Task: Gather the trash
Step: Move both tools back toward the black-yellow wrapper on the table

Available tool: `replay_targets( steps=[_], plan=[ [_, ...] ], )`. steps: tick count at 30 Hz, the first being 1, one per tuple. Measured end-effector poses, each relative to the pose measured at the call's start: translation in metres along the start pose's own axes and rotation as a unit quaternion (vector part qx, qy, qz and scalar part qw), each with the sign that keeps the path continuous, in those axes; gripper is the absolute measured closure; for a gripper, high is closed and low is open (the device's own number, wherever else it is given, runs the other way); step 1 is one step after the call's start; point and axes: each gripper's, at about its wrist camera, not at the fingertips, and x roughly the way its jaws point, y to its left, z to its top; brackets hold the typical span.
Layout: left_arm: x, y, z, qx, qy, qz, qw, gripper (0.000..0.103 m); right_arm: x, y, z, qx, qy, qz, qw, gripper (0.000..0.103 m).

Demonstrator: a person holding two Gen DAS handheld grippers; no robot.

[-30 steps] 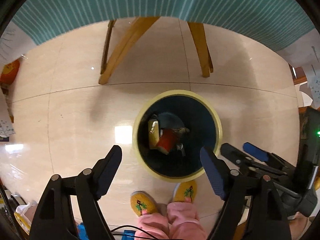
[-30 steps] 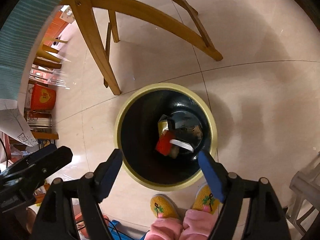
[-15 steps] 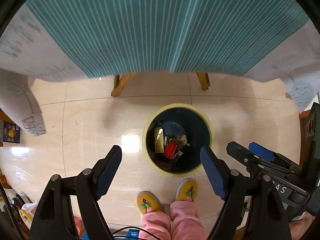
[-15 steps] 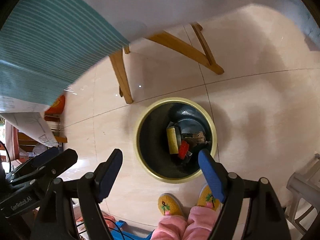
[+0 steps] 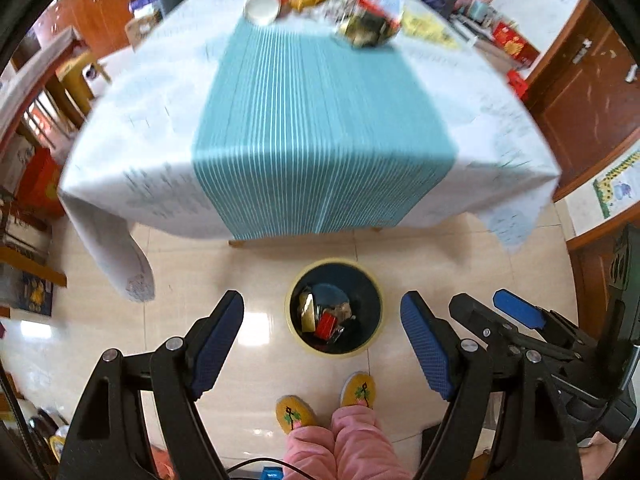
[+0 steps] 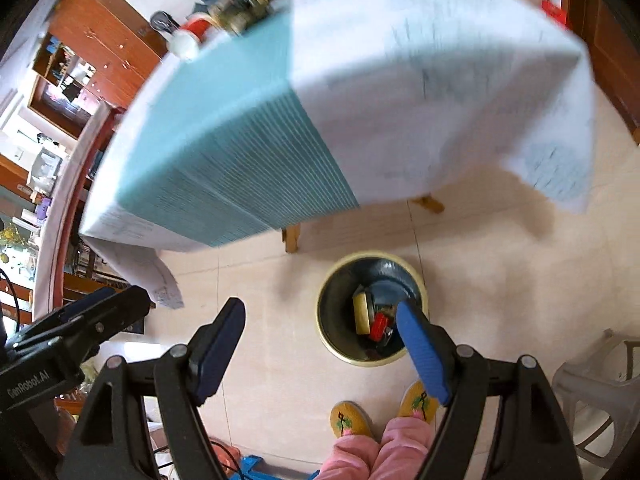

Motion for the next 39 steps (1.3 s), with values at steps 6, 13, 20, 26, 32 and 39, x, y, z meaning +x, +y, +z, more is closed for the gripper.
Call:
replay_targets(
  steps=[6,13,20,26,32,39],
  plan=[
    [-0.058,0.001,0.012,0.008,-0.037,-0.014,0.9992,0.024,-0.064,0.032,0.006,-0.021,-0.031,0.000,0.999,0.024],
    [-0.113,0.001,0.031,0.007,-0.080,-0.030,0.9963,0.023,-0.116,0.054,0.016,-0.031,-0.075,0.003,0.997,0.024],
    [-0.148,0.003,0.057,0.012,-0.122,-0.032,0.9920,0.023,-0.148,0.069,0.035,-0.040,-0.119,-0.005,0.992,0.024],
    [-0.167,0.008,0.083,0.006,-0.150,-0.038,0.9880,0.017,-0.165,0.084,0.061,-0.052,-0.146,-0.010,0.988,0.024],
    [-0.163,0.003,0.118,0.001,-0.164,-0.034,0.9858,0.014,-0.167,0.086,0.099,-0.067,-0.166,-0.007,0.984,0.024],
    [-0.115,-0.012,0.180,-0.033,-0.142,-0.024,0.9890,0.014,-0.144,0.063,0.168,-0.083,-0.164,0.001,0.983,0.024]
  ],
)
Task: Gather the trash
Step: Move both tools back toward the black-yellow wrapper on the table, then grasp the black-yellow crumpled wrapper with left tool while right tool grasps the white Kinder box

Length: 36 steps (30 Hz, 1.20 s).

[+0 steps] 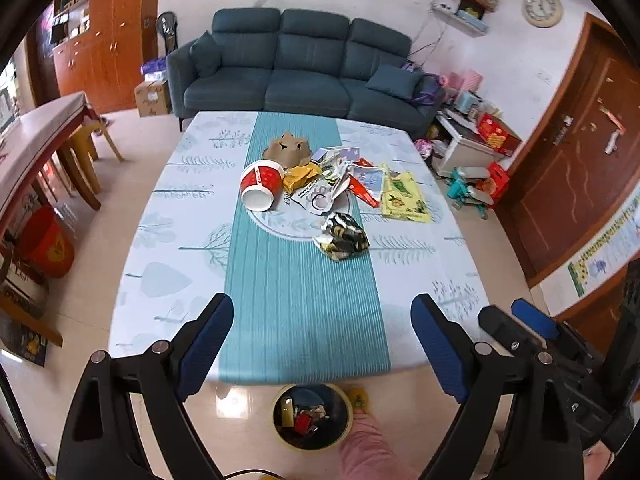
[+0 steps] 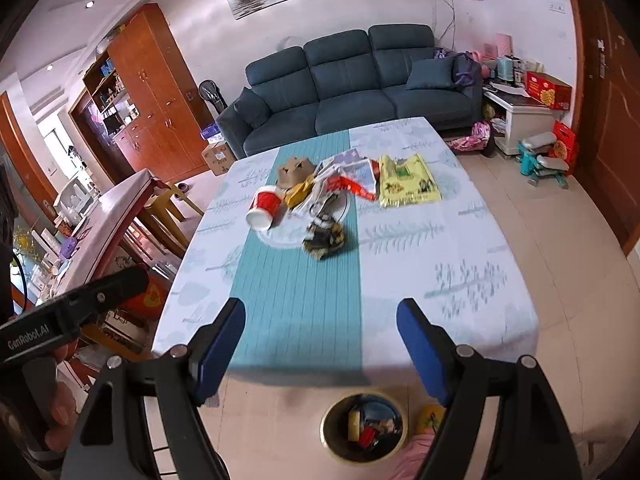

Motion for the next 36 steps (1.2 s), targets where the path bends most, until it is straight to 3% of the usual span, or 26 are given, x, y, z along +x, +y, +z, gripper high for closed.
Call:
replay_targets(
  steps=[5,10,18,27,29,31,32,35,36],
  plan=[
    [0.059,-0.016,0.039,-0.036,0.022,0.028,0.9987,0.014,0.052,-0.035,0.050,-0.026,0.024,0.021,0.999,0.024],
    [0.129,-0.033,0.072,-0.073,0.079,0.049,0.9930,0.014,0.103,-0.067,0.096,-0.055,0.070,0.043,0.995,0.024],
    [0.216,-0.044,0.082,-0.114,0.156,0.083,0.9776,0.014,0.171,-0.105,0.139,-0.085,0.125,0.075,0.986,0.024],
    [0.276,-0.039,0.079,-0.149,0.212,0.103,0.9605,0.014,0.219,-0.103,0.169,-0.107,0.149,0.111,0.977,0.024],
    [0.284,-0.039,0.077,-0.149,0.219,0.104,0.9587,0.019,0.228,-0.101,0.176,-0.110,0.150,0.116,0.976,0.024],
    [0.291,-0.038,0.075,-0.152,0.231,0.101,0.9558,0.038,0.236,-0.097,0.183,-0.116,0.149,0.118,0.975,0.024],
    [0.295,-0.036,0.072,-0.161,0.239,0.090,0.9533,0.041,0.242,-0.094,0.187,-0.122,0.149,0.119,0.974,0.024],
    [0.291,-0.032,0.070,-0.177,0.225,0.084,0.9543,0.047,0.260,-0.087,0.194,-0.141,0.158,0.115,0.971,0.024],
    [0.289,-0.031,0.071,-0.179,0.220,0.080,0.9556,0.056,0.266,-0.084,0.196,-0.150,0.159,0.113,0.969,0.024]
  ],
)
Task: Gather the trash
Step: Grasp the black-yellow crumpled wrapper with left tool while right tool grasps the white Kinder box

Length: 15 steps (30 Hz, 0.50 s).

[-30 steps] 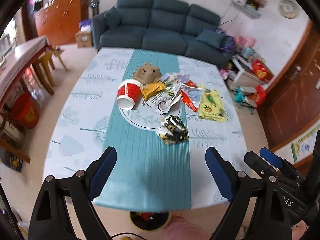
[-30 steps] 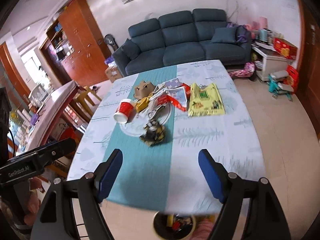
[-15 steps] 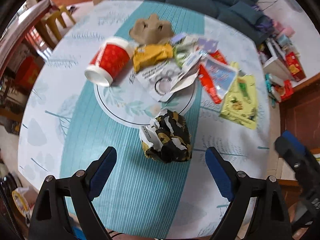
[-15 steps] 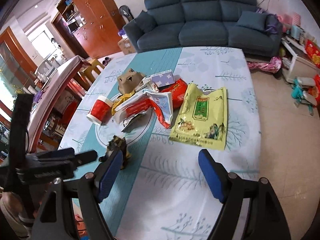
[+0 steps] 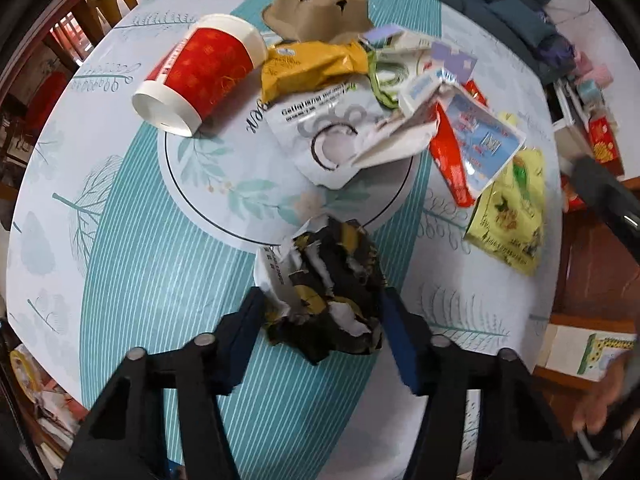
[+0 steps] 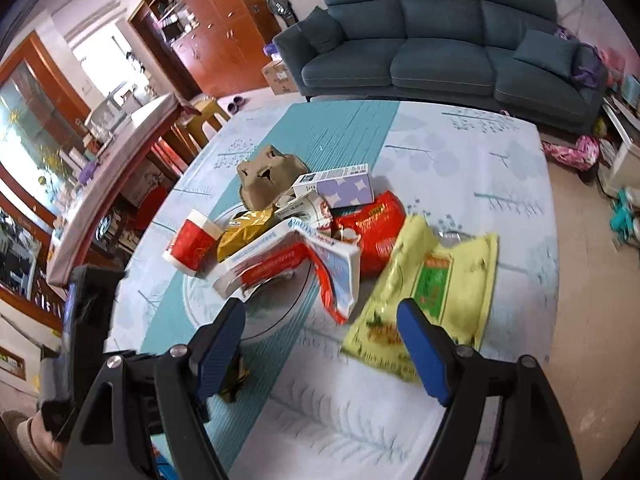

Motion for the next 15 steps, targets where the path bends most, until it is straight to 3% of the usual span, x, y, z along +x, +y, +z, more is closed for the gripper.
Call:
replay_targets(
  steps=[4,13,15],
  plan=[
    [-0.011,0.010,0.004,-0.015,-0.021,0.000,0.9997,0.067,0.026,-0.001,0.012,-0.035,0.017,-0.014,0.999,0.024],
    [-0.034,0.056,0.009,-0.089,-0.041,0.000,0.9952,0.070,0.067,0.004,0.018,-0.106,0.049,-0.020,0.993,0.025],
    [-0.037,0.064,0.008,-0.101,-0.042,-0.001,0.9940,0.070,0.074,0.005,0.019,-0.113,0.054,-0.022,0.992,0.030]
  ],
)
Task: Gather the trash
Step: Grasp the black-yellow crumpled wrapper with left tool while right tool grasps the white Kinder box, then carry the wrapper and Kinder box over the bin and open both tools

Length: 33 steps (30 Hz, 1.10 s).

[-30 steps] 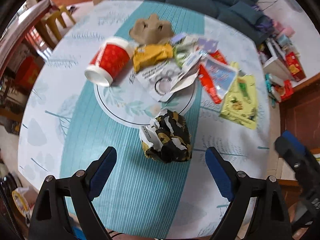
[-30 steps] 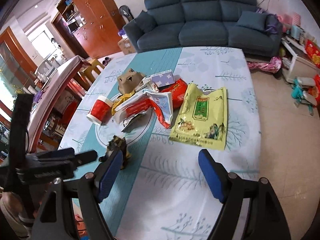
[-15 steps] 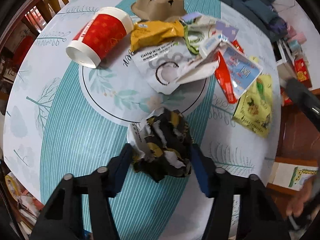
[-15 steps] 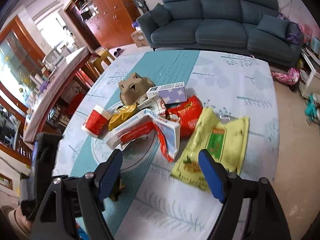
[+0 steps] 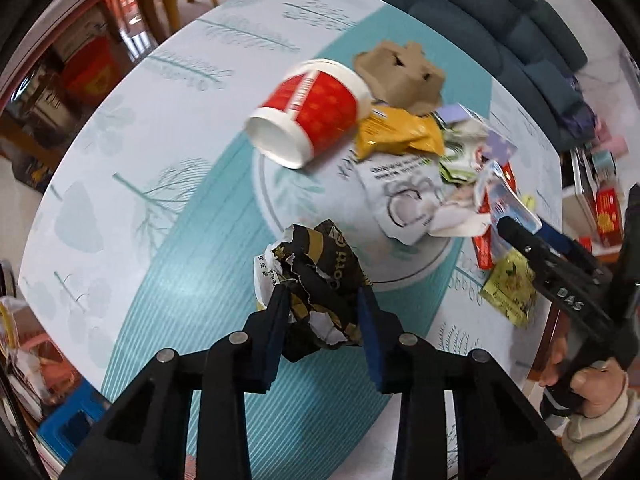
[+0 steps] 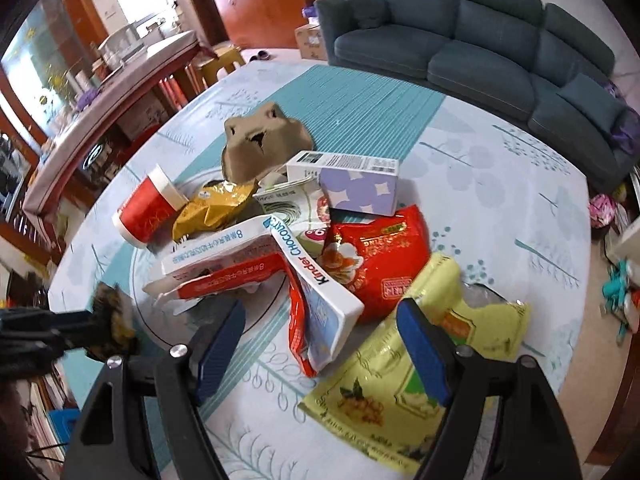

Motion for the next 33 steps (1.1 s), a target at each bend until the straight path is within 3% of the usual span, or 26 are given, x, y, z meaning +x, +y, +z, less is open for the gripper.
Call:
replay_targets(
  steps=[3,5,9,22,33],
  plan=[
    [-0.004,0.009,-0.001,-0.006,-0.004,0.001,1.0000,0.070,0.010,0.004,0.001,-0.008,0.006,0.001,1.000,0.048],
    [-0.009,0.011,-0.004,-0.008,-0.006,0.001,0.9999,0.070,0.015,0.006,0.000,-0.011,0.014,-0.004,1.000,0.071],
    [-0.017,0.012,-0.008,-0.002,-0.015,0.007,0.9999,0.070,0.015,0.010,-0.006,-0.004,0.017,0.012,1.000,0.093],
    [-0.051,0.031,-0.026,0.025,-0.036,-0.011,0.9990,0.070,-0.049,0.041,-0.055,0.039,-0.027,0.032,0.998,0.093],
    [-0.106,0.067,-0.059,0.125,-0.070,-0.048,0.9885,0.070,-0.116,0.110,-0.119,0.128,-0.081,0.007,0.988,0.094]
  ],
)
